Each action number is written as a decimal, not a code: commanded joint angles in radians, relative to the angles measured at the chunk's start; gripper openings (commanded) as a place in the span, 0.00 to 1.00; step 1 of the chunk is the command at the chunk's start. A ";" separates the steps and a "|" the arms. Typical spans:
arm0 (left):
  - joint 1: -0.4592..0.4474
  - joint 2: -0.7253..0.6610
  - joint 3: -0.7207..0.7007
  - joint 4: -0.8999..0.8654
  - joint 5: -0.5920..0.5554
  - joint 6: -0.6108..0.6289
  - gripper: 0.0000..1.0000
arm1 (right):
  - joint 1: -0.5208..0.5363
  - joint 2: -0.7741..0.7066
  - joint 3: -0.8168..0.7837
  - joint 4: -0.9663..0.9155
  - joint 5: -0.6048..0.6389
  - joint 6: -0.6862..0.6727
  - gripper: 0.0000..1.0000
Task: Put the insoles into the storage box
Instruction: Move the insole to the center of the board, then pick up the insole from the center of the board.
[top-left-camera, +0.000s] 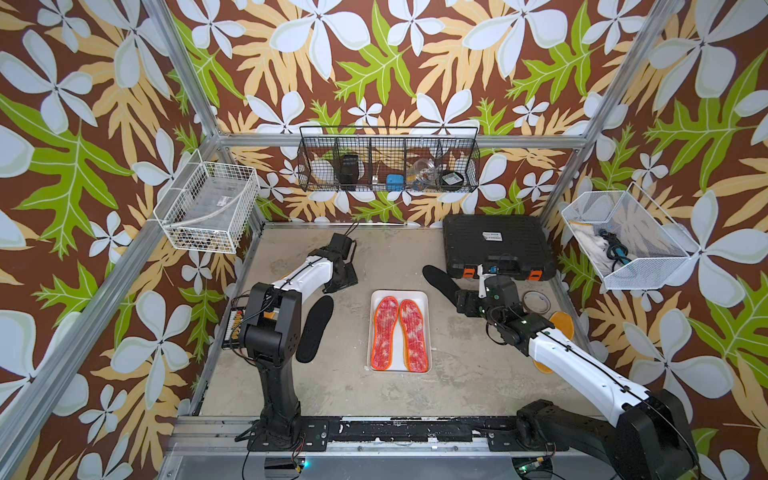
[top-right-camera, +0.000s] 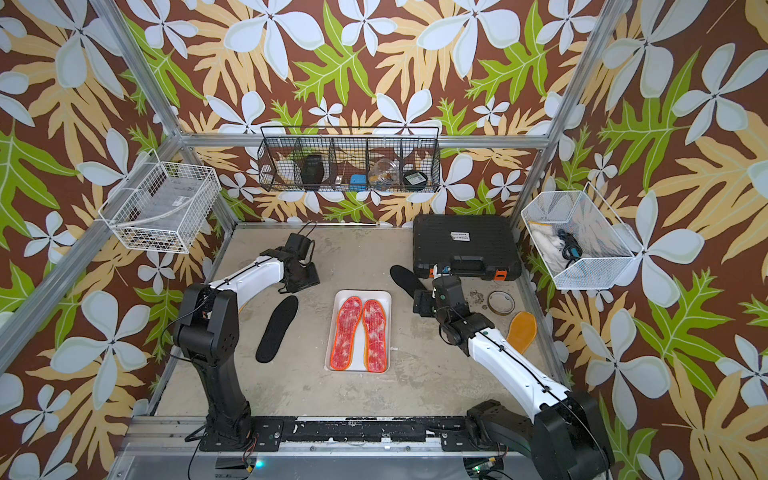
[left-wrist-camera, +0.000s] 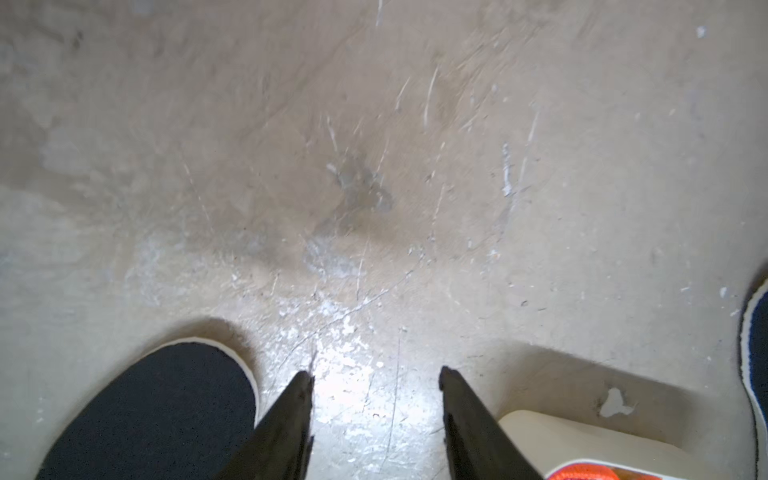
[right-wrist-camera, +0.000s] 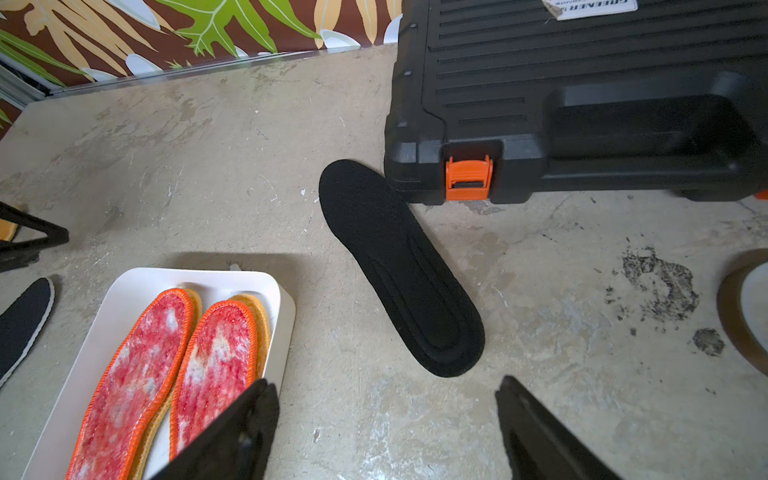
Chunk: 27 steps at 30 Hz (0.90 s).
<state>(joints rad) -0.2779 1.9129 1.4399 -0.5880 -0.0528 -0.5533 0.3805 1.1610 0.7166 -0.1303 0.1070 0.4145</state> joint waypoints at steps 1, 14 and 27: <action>-0.013 -0.082 -0.001 -0.069 -0.069 0.147 0.59 | 0.000 0.003 0.009 -0.014 0.026 -0.006 0.86; 0.133 -0.357 -0.369 -0.128 -0.191 0.360 1.00 | 0.001 0.014 0.014 0.009 0.021 0.007 0.86; 0.143 -0.273 -0.468 -0.108 -0.068 0.369 1.00 | 0.001 -0.062 -0.044 0.059 0.042 0.037 0.86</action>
<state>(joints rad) -0.1314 1.6272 0.9783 -0.6994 -0.1406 -0.2031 0.3805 1.1114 0.6800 -0.1055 0.1310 0.4377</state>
